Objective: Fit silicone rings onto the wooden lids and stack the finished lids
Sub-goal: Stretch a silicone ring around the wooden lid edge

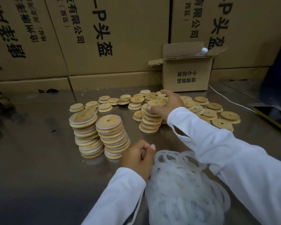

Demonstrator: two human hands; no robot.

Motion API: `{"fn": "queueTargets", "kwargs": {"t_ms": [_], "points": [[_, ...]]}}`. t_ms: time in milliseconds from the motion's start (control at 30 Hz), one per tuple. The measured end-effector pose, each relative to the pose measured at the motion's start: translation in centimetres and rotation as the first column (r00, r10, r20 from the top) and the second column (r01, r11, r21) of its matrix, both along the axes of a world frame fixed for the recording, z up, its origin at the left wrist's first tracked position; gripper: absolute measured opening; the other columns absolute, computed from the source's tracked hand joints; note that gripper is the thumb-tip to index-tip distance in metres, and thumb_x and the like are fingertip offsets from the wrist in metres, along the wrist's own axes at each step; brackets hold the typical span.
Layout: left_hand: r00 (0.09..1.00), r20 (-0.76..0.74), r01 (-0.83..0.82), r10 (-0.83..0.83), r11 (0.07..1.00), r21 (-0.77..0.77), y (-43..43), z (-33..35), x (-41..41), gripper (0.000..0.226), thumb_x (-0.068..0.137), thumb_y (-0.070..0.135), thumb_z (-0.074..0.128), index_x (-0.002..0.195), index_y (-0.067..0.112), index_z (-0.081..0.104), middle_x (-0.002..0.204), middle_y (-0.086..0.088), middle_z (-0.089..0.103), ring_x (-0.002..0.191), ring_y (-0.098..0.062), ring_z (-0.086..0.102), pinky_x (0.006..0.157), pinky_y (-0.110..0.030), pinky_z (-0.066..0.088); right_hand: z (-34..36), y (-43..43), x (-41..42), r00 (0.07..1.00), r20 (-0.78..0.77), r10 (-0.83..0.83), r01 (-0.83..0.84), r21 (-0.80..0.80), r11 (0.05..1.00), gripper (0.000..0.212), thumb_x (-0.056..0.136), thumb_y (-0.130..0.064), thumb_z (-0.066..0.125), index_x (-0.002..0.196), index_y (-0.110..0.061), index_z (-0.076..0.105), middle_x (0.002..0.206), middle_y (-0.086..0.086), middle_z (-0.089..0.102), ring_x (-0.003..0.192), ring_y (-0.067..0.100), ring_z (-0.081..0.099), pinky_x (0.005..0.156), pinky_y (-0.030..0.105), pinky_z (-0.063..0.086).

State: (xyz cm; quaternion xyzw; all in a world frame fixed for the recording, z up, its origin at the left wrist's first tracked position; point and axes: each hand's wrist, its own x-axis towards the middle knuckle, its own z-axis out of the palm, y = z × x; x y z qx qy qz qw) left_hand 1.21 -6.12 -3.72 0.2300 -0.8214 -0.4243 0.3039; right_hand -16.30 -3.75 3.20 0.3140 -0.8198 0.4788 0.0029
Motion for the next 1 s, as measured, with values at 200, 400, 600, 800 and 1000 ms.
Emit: {"fn": "queueTargets", "kwargs": {"t_ms": [200, 400, 600, 800, 1000], "points": [[1.000, -0.005, 0.007, -0.007, 1.000, 0.008, 0.0, 0.8, 0.0, 0.026, 0.091, 0.027, 0.051, 0.065, 0.023, 0.049, 0.048, 0.002, 0.043, 0.051, -0.015, 0.042, 0.056, -0.030, 0.039, -1.3, 0.1, -0.9, 0.998, 0.054, -0.012, 0.014, -0.042, 0.999, 0.072, 0.062, -0.048, 0.077, 0.123, -0.029, 0.044, 0.118, -0.002, 0.055, 0.096, 0.016, 0.050, 0.076, 0.026, 0.039], [0.990, -0.124, -0.034, 0.067, 0.966, 0.255, 0.2, 1.3, 0.0, 0.022, 0.093, 0.023, 0.047, 0.076, 0.014, 0.055, 0.042, 0.005, 0.047, 0.039, -0.010, 0.045, 0.044, -0.019, 0.040, -0.8, 3.5, 1.7, 0.999, -0.037, -0.030, 0.019, -0.256, 0.967, 0.057, 0.066, -0.026, 0.079, 0.115, -0.024, 0.049, 0.109, -0.008, 0.051, 0.099, 0.010, 0.049, 0.083, 0.021, 0.039], [0.985, -0.171, 0.065, 0.023, 0.869, 0.490, 1.1, 1.9, -0.2, 0.033, 0.095, 0.035, 0.041, 0.075, 0.019, 0.061, 0.063, -0.002, 0.063, 0.058, -0.018, 0.059, 0.056, -0.024, 0.047, -3.2, 8.8, 7.5, 0.873, 0.020, 0.487, -0.475, -0.193, 0.859, 0.059, 0.057, -0.021, 0.079, 0.107, -0.034, 0.050, 0.108, -0.015, 0.057, 0.098, -0.002, 0.057, 0.081, 0.009, 0.044], [0.983, -0.162, 0.144, -0.090, 0.921, 0.362, 1.6, 1.7, 0.0, 0.017, 0.092, 0.018, 0.051, 0.078, 0.023, 0.060, 0.065, 0.008, 0.064, 0.057, -0.001, 0.059, 0.050, -0.016, 0.047, -3.9, 10.2, 8.1, 0.858, -0.069, 0.509, -0.513, -0.071, 0.855, 0.072, 0.057, -0.031, 0.078, 0.117, -0.045, 0.041, 0.125, -0.022, 0.049, 0.119, -0.008, 0.042, 0.097, 0.014, 0.037], [0.982, -0.183, 0.115, -0.033, 0.882, 0.457, 1.0, 2.0, 0.1, 0.015, 0.093, 0.020, 0.048, 0.083, 0.022, 0.058, 0.076, -0.003, 0.061, 0.056, -0.022, 0.058, 0.046, -0.025, 0.046, -4.9, 11.3, 6.3, 0.938, -0.184, 0.294, -0.267, 0.160, 0.950, 0.032, 0.081, -0.027, 0.065, 0.112, -0.029, 0.058, 0.105, -0.015, 0.055, 0.102, 0.001, 0.048, 0.080, 0.010, 0.031]]}}
